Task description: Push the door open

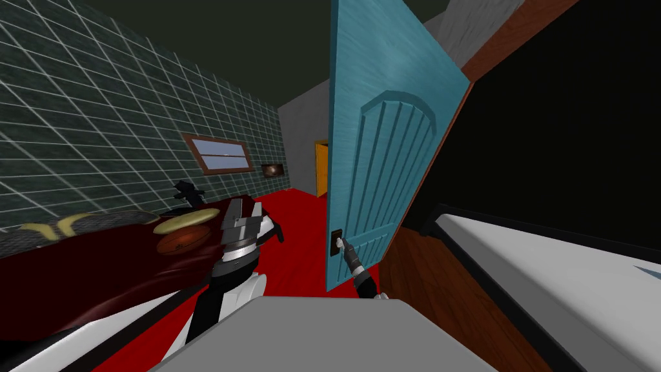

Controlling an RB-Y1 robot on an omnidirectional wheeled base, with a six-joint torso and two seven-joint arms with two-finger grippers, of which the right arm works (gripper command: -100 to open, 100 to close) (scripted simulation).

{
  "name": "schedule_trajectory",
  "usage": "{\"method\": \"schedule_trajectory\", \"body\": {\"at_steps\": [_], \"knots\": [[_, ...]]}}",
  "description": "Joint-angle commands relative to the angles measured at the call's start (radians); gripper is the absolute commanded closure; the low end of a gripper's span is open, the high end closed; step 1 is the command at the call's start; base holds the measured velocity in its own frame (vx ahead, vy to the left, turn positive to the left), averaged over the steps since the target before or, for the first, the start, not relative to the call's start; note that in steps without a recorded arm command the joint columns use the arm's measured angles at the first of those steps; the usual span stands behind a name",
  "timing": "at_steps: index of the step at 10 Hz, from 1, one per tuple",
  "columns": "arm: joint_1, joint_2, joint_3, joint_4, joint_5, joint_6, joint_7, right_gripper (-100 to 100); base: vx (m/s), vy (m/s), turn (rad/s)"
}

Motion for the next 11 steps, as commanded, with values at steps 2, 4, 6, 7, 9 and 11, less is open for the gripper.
{"method": "schedule_trajectory", "body": {"at_steps": [2,4,6,7,9,11], "knots": [[-0.039,0.025,-0.041,0.025,-0.026,0.021,0.026,100,0.13,0.135,-0.097],[-0.007,0.011,-0.027,-0.001,-0.017,0.01,0.005,-100,-0.115,0.023,-0.049],[0.013,0.01,-0.02,-0.017,-0.013,0.006,-0.006,-100,-0.228,-0.051,-0.02],[0.022,0.012,-0.017,-0.025,-0.011,0.004,-0.011,-100,-0.223,-0.009,-0.04],[0.026,0.013,-0.016,-0.027,-0.01,0.003,-0.013,-100,-0.165,0.018,-0.02],[0.004,0.015,-0.022,-0.009,-0.019,0.004,-0.002,-100,0.124,0.093,0.027]]}}
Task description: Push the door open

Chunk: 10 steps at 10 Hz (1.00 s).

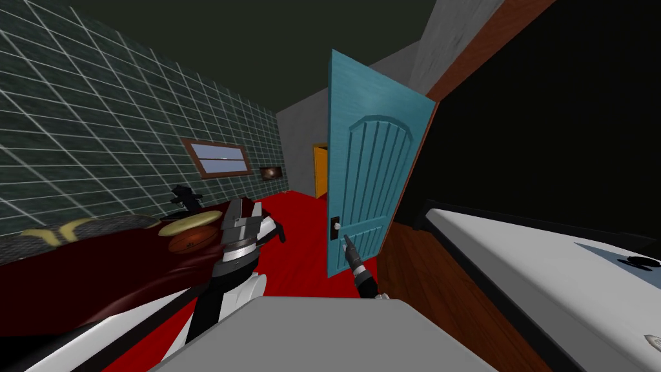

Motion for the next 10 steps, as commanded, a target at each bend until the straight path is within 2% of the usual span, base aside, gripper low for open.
{"method": "schedule_trajectory", "body": {"at_steps": [1,3,4,5,6,10], "knots": [[-0.015,0.003,-0.003,0.01,-0.005,0.003,0.007,-100,0.187,0.071,0.015],[-0.035,0.013,-0.009,0.027,-0.013,0.004,0.017,-100,0.223,0.061,0.026],[-0.05,0.025,-0.014,0.04,-0.019,0.005,0.025,-100,0.283,0.105,0.029],[-0.044,0.018,-0.013,0.037,-0.016,0.002,0.02,-100,0.13,0.047,0.002],[-0.044,0.018,-0.013,0.037,-0.016,0.002,0.02,100,-0.015,-0.008,-0.007],[-0.044,0.018,-0.013,0.037,-0.016,0.002,0.02,100,-0.032,-0.013,-0.001]]}}
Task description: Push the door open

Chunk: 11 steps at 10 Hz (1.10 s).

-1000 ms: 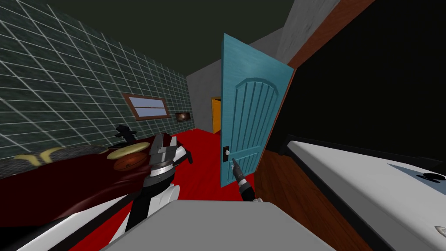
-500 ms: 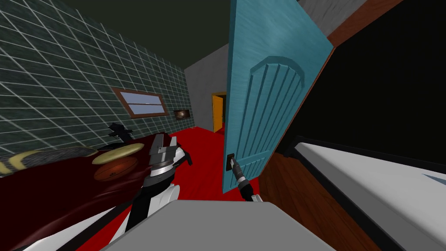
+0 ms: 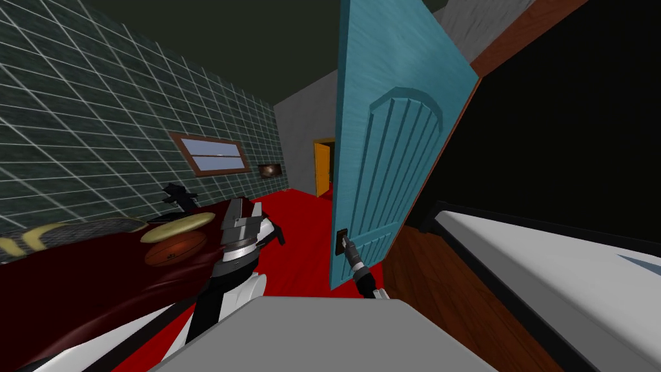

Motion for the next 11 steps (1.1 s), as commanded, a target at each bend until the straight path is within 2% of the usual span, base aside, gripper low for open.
{"method": "schedule_trajectory", "body": {"at_steps": [1,3,6,8,10,11], "knots": [[-0.001,0.001,0.002,-0.002,0.0,-0.002,-0.001,100,-0.009,-0.002,-0.003],[-0.017,-0.007,-0.027,0.011,-0.013,0.016,0.013,100,0.12,0.126,-0.086],[-0.039,0.006,-0.057,0.022,-0.029,0.034,0.029,100,0.172,0.149,-0.07],[-0.055,0.032,-0.082,0.031,-0.041,0.048,0.041,100,0.186,0.146,-0.078],[-0.071,0.073,-0.104,0.039,-0.052,0.062,0.053,100,0.172,0.173,-0.091],[-0.065,0.062,-0.099,0.037,-0.048,0.06,0.051,100,0.075,0.053,-0.03]]}}
